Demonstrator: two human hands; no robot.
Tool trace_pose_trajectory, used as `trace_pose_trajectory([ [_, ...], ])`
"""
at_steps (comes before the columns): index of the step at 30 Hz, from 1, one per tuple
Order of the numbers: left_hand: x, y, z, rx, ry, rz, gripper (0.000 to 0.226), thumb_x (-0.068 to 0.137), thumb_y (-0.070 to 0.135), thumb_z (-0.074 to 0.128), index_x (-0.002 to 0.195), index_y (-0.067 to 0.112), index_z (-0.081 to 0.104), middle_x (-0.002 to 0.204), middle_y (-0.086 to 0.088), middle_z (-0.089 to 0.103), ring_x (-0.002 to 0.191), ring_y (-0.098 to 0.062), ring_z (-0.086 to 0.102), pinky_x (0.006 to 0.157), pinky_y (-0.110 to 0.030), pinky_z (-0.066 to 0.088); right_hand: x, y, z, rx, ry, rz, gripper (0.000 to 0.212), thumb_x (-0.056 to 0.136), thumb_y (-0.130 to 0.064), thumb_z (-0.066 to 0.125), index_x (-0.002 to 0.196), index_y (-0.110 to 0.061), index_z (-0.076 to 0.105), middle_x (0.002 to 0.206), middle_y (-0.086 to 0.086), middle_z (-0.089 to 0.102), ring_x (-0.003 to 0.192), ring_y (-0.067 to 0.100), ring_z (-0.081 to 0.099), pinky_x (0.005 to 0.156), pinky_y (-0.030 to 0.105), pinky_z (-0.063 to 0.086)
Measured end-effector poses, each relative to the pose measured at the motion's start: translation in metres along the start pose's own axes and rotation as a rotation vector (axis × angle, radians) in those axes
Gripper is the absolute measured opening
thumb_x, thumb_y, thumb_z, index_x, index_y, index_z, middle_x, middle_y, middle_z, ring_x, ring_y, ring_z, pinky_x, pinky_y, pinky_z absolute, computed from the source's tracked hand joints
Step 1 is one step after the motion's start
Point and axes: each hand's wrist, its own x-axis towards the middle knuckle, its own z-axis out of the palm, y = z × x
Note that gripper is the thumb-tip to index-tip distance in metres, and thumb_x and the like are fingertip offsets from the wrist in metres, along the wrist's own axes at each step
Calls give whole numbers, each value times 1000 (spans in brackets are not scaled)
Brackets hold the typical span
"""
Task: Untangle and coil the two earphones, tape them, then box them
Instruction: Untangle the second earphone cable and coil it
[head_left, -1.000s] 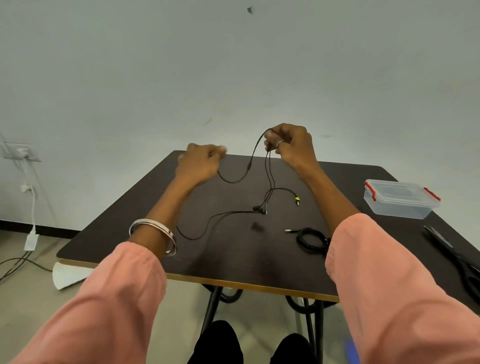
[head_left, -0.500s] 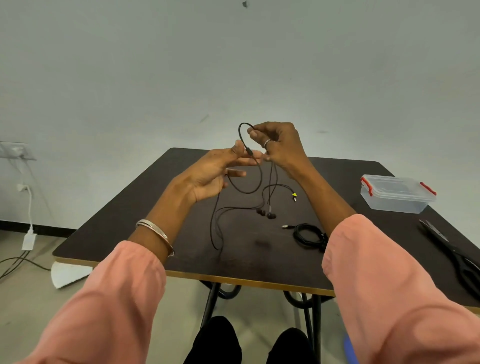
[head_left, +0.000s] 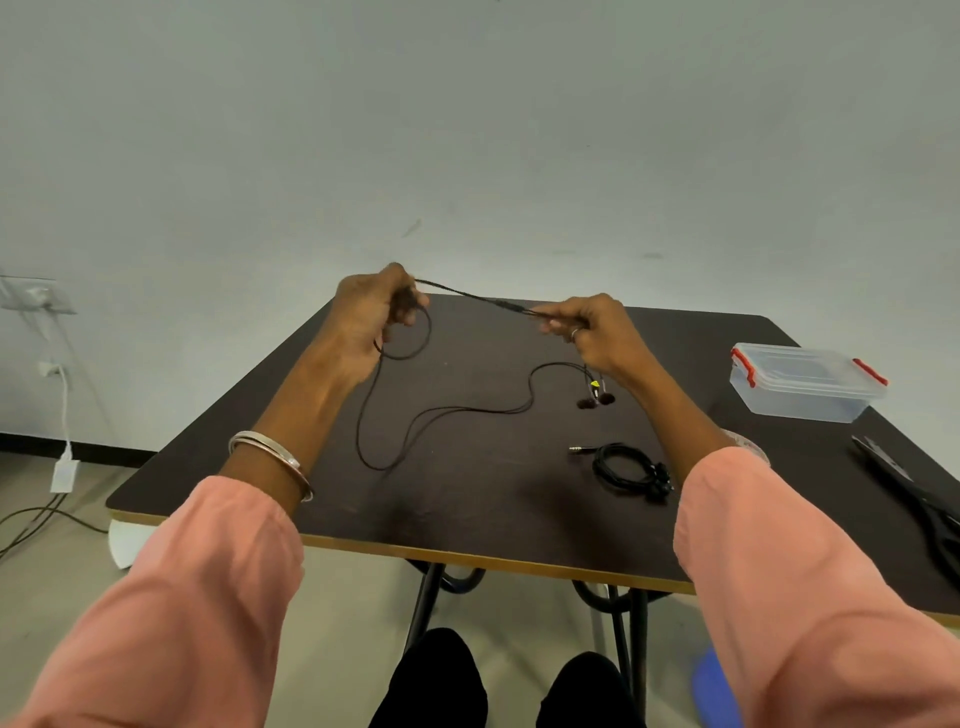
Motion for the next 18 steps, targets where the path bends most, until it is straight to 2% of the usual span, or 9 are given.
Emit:
trace_pose_trajectory([
  [2, -2, -4, 5, 223, -47, 31, 24, 85, 19, 55, 62, 14, 62, 56, 0, 65, 50, -11, 47, 51, -25, 31, 0, 11, -3, -18, 77, 36, 32, 92, 11, 50, 115, -2, 67, 96, 9, 70, 93, 9, 62, 83, 8, 47],
  [4, -4, -9, 10, 329, -124, 50, 26, 90, 20, 57, 67, 11, 67, 57, -3, 63, 54, -10, 51, 56, -22, 37, 1, 22, -5, -31, 177, 62, 30, 92, 10, 50, 112, -2, 68, 96, 10, 72, 96, 10, 63, 91, 15, 48],
  [8, 0, -20, 18, 452, -216, 29, 25, 92, 26, 60, 79, 10, 74, 62, -3, 67, 63, -2, 61, 74, -24, 44, 3, 39, -11, -152, 260, 138, 29, 90, 9, 52, 110, -2, 70, 101, 14, 73, 103, 18, 65, 83, 2, 41],
  [9, 1, -22, 20, 483, -220, 30, 24, 91, 27, 61, 80, 11, 75, 61, -1, 67, 68, 0, 63, 80, -25, 45, 4, 44, -13, -223, 217, 183, 28, 89, 7, 54, 111, -2, 70, 106, 14, 72, 107, 21, 64, 86, 7, 41],
  [11, 2, -25, 26, 541, -223, 49, 24, 91, 29, 62, 81, 12, 74, 60, 2, 67, 79, -1, 64, 88, -25, 45, 7, 48, -15, -394, 52, 310, 33, 87, 4, 55, 118, -5, 66, 123, 13, 65, 119, 28, 57, 103, 28, 41],
  [13, 2, -27, 32, 612, -225, 90, 23, 91, 31, 61, 83, 13, 73, 63, 2, 66, 84, -5, 65, 80, -21, 44, 5, 39, -18, -486, -107, 354, 51, 84, 4, 50, 133, -10, 54, 140, 9, 51, 133, 29, 43, 111, 42, 34],
  [15, 1, -27, 38, 678, -237, 130, 22, 90, 32, 63, 83, 14, 73, 68, 1, 66, 77, -7, 63, 70, -17, 44, 1, 18, -18, -331, -160, 213, 58, 85, 2, 53, 141, -15, 45, 147, 3, 44, 138, 21, 36, 114, 37, 30],
  [17, -1, -28, 42, 689, -258, 154, 22, 90, 34, 63, 84, 15, 73, 75, 2, 68, 72, -6, 62, 68, -17, 44, -6, -9, -13, -52, -221, 71, 55, 90, -13, 62, 141, -17, 44, 144, -3, 48, 135, 10, 39, 110, 29, 31],
  [18, -1, -28, 44, 683, -264, 164, 22, 90, 34, 63, 84, 16, 73, 77, 3, 68, 71, -5, 62, 67, -17, 44, -7, -19, -9, -11, -268, 34, 56, 88, -22, 66, 140, -18, 46, 138, -6, 54, 131, 6, 43, 108, 30, 32],
])
